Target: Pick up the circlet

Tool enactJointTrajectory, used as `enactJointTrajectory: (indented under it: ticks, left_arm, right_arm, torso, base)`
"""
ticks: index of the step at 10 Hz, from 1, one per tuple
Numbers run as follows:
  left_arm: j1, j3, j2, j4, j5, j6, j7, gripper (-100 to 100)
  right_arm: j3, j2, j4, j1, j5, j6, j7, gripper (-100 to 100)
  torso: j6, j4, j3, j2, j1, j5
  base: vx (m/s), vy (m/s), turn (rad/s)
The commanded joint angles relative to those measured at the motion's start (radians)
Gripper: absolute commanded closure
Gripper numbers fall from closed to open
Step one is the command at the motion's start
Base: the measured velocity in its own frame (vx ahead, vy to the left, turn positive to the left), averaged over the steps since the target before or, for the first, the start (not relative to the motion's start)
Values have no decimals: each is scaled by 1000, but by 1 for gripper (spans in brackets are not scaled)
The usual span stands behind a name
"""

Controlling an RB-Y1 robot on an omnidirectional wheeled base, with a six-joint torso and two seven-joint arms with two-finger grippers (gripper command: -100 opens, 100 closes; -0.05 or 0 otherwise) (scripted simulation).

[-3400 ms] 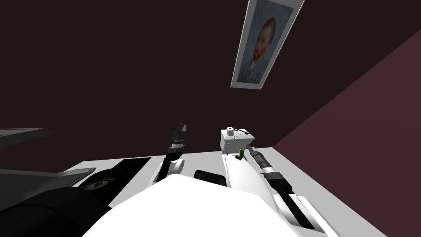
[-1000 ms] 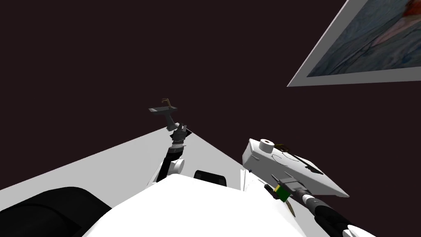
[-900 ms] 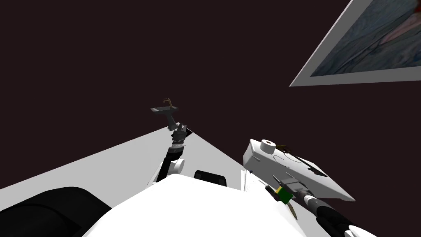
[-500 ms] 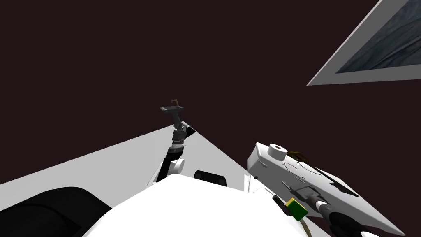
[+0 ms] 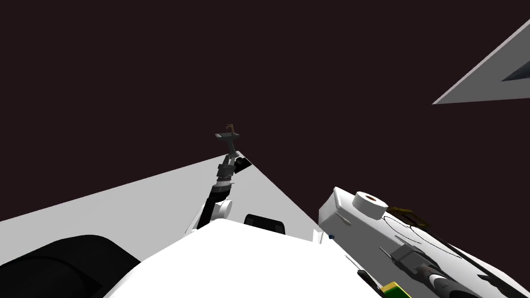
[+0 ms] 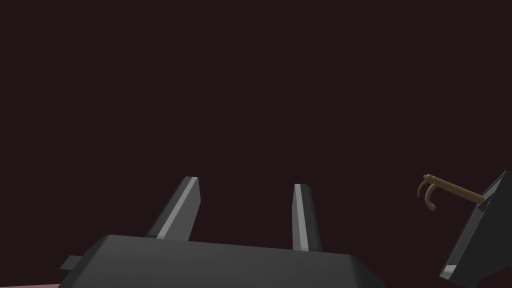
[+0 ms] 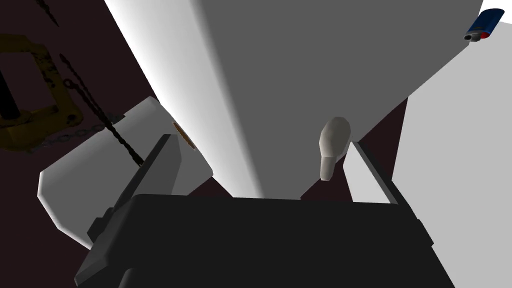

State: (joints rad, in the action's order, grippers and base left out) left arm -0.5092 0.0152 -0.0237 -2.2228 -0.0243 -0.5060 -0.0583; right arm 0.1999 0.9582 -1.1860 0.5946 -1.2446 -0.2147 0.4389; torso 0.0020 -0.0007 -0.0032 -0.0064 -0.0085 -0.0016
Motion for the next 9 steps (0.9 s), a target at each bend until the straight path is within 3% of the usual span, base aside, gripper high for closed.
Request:
enactJointTrajectory:
  ticks: [1, 2, 3, 4, 8, 9]
  left_arm:
    - [0, 0, 0, 0, 0, 0, 0, 0]
    - [0, 0, 0, 0, 0, 0, 0, 0]
    - [0, 0, 0, 0, 0, 0, 0, 0]
    - [0, 0, 0, 0, 0, 0, 0, 0]
    - [0, 0, 0, 0, 0, 0, 0, 0]
    - [0, 0, 0, 0, 0, 0, 0, 0]
  right_arm:
    - [0, 0, 0, 0, 0, 0, 0, -100]
    - [0, 1, 2, 1, -2, 1, 3, 0]
    - [0, 1, 2, 1, -2, 1, 2, -100]
    - [0, 1, 2, 1, -2, 1, 2, 100]
    - [0, 1, 2, 1, -2, 1, 2, 100]
    - [0, 1, 2, 1, -2, 1, 2, 0]
  torso:
    - [0, 0, 0, 0, 0, 0]
    - [0, 0, 0, 0, 1, 0]
    - [0, 0, 0, 0, 2, 0]
    - [0, 0, 0, 0, 2, 0]
    - [0, 0, 0, 0, 2, 0]
    - [0, 0, 0, 0, 2, 0]
  base:
    - [-1, -15, 25]
    - [0, 0, 0]
    - [0, 0, 0]
    - [0, 0, 0]
    - [0, 0, 0]
    - [0, 0, 0]
